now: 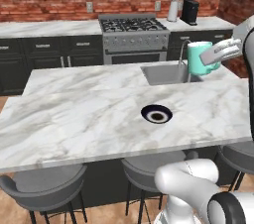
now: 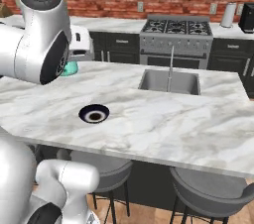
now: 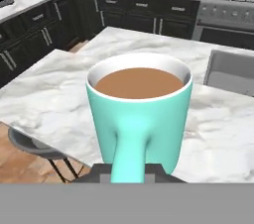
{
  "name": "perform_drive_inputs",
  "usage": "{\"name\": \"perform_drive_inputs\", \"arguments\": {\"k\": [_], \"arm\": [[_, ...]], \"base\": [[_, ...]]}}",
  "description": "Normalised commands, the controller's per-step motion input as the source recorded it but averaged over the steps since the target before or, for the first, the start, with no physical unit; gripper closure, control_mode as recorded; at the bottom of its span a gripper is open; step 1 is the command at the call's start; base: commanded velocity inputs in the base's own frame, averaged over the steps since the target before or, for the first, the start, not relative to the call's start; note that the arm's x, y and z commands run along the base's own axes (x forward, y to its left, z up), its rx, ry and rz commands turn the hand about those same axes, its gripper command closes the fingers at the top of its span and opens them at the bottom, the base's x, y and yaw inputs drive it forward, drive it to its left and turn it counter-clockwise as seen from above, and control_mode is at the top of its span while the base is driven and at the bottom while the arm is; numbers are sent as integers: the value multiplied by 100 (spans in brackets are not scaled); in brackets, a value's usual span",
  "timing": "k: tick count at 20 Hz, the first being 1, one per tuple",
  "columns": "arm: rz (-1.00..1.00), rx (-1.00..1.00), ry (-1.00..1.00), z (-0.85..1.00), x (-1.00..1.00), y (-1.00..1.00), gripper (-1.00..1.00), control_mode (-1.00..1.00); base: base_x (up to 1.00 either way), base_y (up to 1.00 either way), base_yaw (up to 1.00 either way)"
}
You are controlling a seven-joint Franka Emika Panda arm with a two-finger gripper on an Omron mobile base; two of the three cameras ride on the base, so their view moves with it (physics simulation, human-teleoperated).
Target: Pick the cup of tea, navigate to the dining table, and place it on the saucer.
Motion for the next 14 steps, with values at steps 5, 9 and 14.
{"name": "perform_drive_inputs", "arguments": {"k": [5, 9, 14], "arm": [[29, -9, 3, -88, 67, 0, 100, -100], [38, 0, -7, -99, 14, -3, 100, -100], [34, 6, -32, -63, 0, 0, 100, -100]], "base": [[0, 0, 0], [0, 0, 0], [0, 0, 0]]}}
